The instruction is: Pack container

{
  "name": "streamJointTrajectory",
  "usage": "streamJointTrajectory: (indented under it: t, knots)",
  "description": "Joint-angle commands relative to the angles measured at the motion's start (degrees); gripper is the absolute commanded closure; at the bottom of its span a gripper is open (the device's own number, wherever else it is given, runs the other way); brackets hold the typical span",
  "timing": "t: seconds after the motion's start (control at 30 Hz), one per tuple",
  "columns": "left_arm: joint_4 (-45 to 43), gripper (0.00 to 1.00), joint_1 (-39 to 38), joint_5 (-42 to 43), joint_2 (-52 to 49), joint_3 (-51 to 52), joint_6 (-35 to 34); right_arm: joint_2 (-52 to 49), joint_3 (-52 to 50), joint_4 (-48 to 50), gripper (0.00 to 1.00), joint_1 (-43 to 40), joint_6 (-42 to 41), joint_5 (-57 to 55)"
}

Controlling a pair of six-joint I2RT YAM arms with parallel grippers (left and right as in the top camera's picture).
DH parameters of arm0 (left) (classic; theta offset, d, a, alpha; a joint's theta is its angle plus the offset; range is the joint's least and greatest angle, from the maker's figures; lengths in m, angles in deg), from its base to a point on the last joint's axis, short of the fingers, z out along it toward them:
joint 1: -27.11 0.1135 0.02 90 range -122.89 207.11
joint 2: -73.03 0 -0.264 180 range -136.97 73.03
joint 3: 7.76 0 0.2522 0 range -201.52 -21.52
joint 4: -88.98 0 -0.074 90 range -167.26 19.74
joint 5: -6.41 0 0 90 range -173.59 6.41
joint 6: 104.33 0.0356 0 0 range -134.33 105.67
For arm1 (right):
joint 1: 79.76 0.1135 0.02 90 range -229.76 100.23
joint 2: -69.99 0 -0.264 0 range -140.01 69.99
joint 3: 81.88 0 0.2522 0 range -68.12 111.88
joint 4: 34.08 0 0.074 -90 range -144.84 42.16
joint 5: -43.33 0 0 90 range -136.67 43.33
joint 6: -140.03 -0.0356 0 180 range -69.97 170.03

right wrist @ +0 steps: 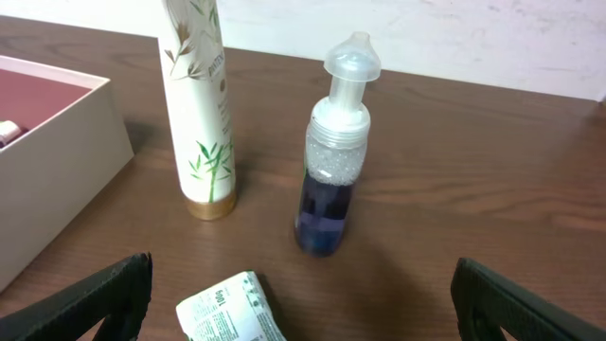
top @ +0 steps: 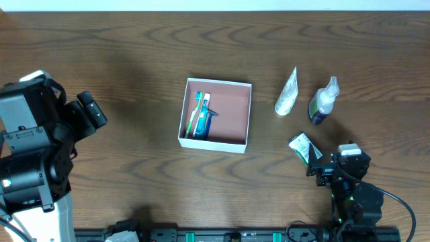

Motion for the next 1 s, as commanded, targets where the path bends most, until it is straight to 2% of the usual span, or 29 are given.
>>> streamJointTrajectory:
  t: [0.0,0.13,0.2,0.4,0.5,0.6,0.8,0.97]
  knots:
    - [0.2,0.02,0.4,-0.6,-0.5,-0.3,0.5,0.4,-0.2,1.3,0.01,-0.4,-0.3,5.4]
    - [0.2,0.02,0.4,-0.5,-1.0,-0.3,0.5,0.4,-0.2,0.9,0.01,-0.4,-1.7,20.7]
    - [0.2,0.02,0.4,-0.5,-1.2,-0.3,0.5,0.4,-0.2,2.2,0.01,-0.4,-8.9,27.6]
    - [0.2,0.02,0.4,-0.5,-1.4,-0.3,0.5,0.3,-0.2,-0.3,0.01,-0.3,-22.4,30.0]
    - [0.2,0.02,0.4,-0.5,-1.5,-0.3,0.5,-0.2,-0.2,-0.5,0.01,-0.3,-23.7,32.1]
    - [0.2,0.02,0.4,-0.5,-1.5,-0.3,0.5,-0.4,-0.2,4.3,0.01,-0.3,-29.9,29.3]
    - [0.2,0.02,0.4,-0.5,-1.5,-0.3,0.6,-1.3,1.7,14.1,0.01,-0.2,-40.0,30.7]
    - [0.2,0.02,0.4,-0.5,-1.5,-0.3,0.5,-7.2,10.2,14.3,0.01,-0.2,-38.2,31.7]
